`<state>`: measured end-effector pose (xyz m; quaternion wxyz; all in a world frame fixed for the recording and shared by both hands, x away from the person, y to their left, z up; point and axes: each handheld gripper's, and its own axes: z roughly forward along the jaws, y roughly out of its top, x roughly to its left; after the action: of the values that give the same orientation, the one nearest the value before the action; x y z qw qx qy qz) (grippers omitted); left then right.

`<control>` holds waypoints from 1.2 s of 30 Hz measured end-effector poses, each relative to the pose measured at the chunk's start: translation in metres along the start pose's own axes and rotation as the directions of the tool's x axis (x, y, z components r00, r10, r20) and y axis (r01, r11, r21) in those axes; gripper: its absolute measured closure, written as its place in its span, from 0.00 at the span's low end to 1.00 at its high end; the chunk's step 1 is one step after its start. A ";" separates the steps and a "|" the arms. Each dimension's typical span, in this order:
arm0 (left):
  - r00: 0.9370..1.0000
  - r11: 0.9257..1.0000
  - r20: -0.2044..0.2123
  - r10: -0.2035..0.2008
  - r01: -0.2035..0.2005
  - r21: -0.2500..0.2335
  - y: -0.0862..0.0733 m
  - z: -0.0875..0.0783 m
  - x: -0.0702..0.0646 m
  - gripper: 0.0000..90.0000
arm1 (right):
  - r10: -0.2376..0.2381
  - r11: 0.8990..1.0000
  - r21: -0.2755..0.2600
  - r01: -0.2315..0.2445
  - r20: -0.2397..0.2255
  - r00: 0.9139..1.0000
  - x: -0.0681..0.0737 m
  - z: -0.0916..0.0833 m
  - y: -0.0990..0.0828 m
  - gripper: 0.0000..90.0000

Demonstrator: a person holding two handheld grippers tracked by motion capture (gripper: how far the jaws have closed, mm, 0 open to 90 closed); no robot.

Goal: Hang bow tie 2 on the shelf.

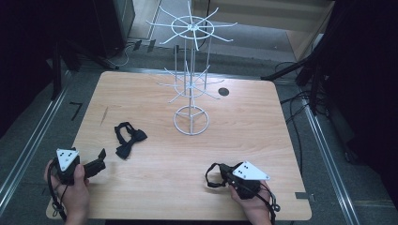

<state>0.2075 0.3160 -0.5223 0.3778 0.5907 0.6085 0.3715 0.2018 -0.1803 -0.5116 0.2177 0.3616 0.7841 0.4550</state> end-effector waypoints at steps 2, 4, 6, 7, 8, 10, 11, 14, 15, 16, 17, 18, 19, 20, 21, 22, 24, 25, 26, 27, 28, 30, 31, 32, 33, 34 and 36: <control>1.000 1.000 0.000 -0.004 0.004 -0.001 0.000 0.000 0.000 0.03 | 0.012 1.000 -0.016 -0.011 0.013 1.000 -0.001 -0.002 0.003 1.00; 1.000 1.000 0.001 -0.005 0.005 0.000 0.000 0.000 0.000 0.02 | 0.014 1.000 -0.021 -0.014 0.013 1.000 -0.002 -0.003 0.004 1.00; 1.000 1.000 0.001 -0.007 0.007 -0.001 0.000 0.000 0.001 0.02 | 0.013 0.999 -0.032 -0.012 0.027 1.000 -0.003 -0.004 0.006 1.00; 1.000 1.000 0.002 -0.008 0.008 -0.001 0.000 0.000 0.001 0.02 | 0.020 0.999 -0.035 -0.019 0.028 0.999 -0.003 -0.005 0.007 1.00; 1.000 1.000 0.003 -0.011 0.011 0.000 0.000 0.000 0.001 0.03 | 0.026 0.999 -0.044 -0.024 0.034 0.999 -0.004 -0.007 0.008 1.00; 1.000 1.000 0.003 -0.015 0.015 -0.002 0.000 0.000 0.001 0.02 | 0.040 0.997 -0.061 -0.038 0.041 0.998 -0.005 -0.009 0.011 1.00; 1.000 1.000 0.003 -0.015 0.015 -0.002 0.000 0.000 0.001 0.02 | 0.045 0.997 -0.068 -0.042 0.046 0.998 -0.006 -0.009 0.011 1.00; 1.000 1.000 0.002 -0.018 0.018 -0.003 0.000 0.000 0.001 0.02 | 0.054 0.996 -0.075 -0.050 0.050 0.997 -0.006 -0.010 0.013 1.00; 1.000 1.000 0.002 -0.017 0.017 -0.002 0.000 0.000 0.001 0.02 | 0.059 0.995 -0.089 -0.053 0.059 0.997 -0.007 -0.011 0.015 1.00; 1.000 1.000 0.003 -0.017 0.017 -0.002 0.000 0.000 0.001 0.02 | 0.059 0.995 -0.089 -0.053 0.059 0.997 -0.007 -0.011 0.015 1.00; 1.000 1.000 0.003 -0.017 0.017 -0.001 0.000 0.000 0.001 0.02 | 0.075 0.993 -0.100 -0.068 0.062 0.995 -0.008 -0.012 0.017 1.00; 1.000 1.000 0.003 -0.017 0.017 -0.001 0.000 0.000 0.001 0.02 | 0.075 0.993 -0.100 -0.068 0.062 0.995 -0.008 -0.012 0.017 1.00; 1.000 1.000 0.003 -0.018 0.018 -0.003 0.000 0.000 0.001 0.02 | 0.077 0.992 -0.105 -0.070 0.064 0.995 -0.008 -0.012 0.018 1.00; 1.000 1.000 0.003 -0.018 0.018 -0.004 0.000 0.000 0.001 0.03 | 0.083 0.991 -0.113 -0.075 0.067 0.994 -0.009 -0.012 0.019 1.00; 1.000 1.000 0.002 -0.017 0.017 -0.004 0.000 -0.001 0.001 0.02 | 0.090 0.989 -0.124 -0.080 0.071 0.993 -0.010 -0.012 0.023 1.00; 1.000 1.000 0.002 -0.017 0.017 -0.004 0.000 -0.001 0.001 0.03 | 0.094 0.988 -0.127 -0.084 0.072 0.993 -0.010 -0.012 0.024 1.00; 1.000 1.000 0.001 -0.016 0.016 -0.007 0.000 -0.001 0.001 0.03 | 0.101 0.986 -0.137 -0.090 0.071 0.992 -0.010 -0.012 0.028 1.00; 1.000 1.000 0.001 -0.015 0.015 -0.006 0.000 -0.001 0.001 0.02 | 0.103 0.986 -0.142 -0.092 0.074 0.992 -0.010 -0.011 0.030 1.00; 1.000 1.000 0.001 -0.015 0.015 -0.006 0.000 -0.001 0.001 0.02 | 0.103 0.986 -0.142 -0.092 0.074 0.992 -0.010 -0.011 0.030 1.00; 1.000 1.000 0.001 -0.016 0.016 -0.007 0.000 -0.001 0.001 0.02 | 0.106 0.984 -0.154 -0.093 0.078 0.991 -0.011 -0.011 0.033 1.00; 1.000 1.000 0.001 -0.016 0.016 -0.007 0.000 -0.001 0.001 0.02 | 0.106 0.984 -0.154 -0.093 0.078 0.991 -0.011 -0.011 0.033 1.00; 1.000 1.000 0.002 -0.016 0.016 -0.006 0.000 -0.001 0.001 0.02 | 0.119 0.979 -0.174 -0.103 0.083 0.989 -0.013 -0.010 0.040 1.00; 1.000 1.000 0.001 -0.019 0.019 -0.008 0.000 0.000 0.001 0.02 | 0.120 0.979 -0.178 -0.104 0.083 0.989 -0.014 -0.010 0.042 1.00; 1.000 1.000 0.001 -0.019 0.019 -0.008 0.000 0.000 0.001 0.02 | 0.120 0.979 -0.178 -0.104 0.083 0.989 -0.014 -0.010 0.042 1.00; 1.000 1.000 0.002 -0.020 0.020 -0.008 0.000 0.000 0.001 0.03 | 0.128 0.975 -0.191 -0.110 0.085 0.988 -0.015 -0.009 0.046 1.00; 1.000 1.000 0.002 -0.020 0.020 -0.008 0.000 0.000 0.001 0.03 | 0.128 0.975 -0.191 -0.110 0.085 0.988 -0.015 -0.009 0.046 1.00; 1.000 1.000 0.002 -0.021 0.021 -0.007 0.000 0.000 0.002 0.02 | 0.132 0.973 -0.202 -0.112 0.088 0.987 -0.016 -0.008 0.050 1.00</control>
<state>0.2070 0.3175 -0.5224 0.3844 0.5834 0.6129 0.3691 0.2255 -0.1804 -0.4638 0.2634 0.4082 0.6996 0.5240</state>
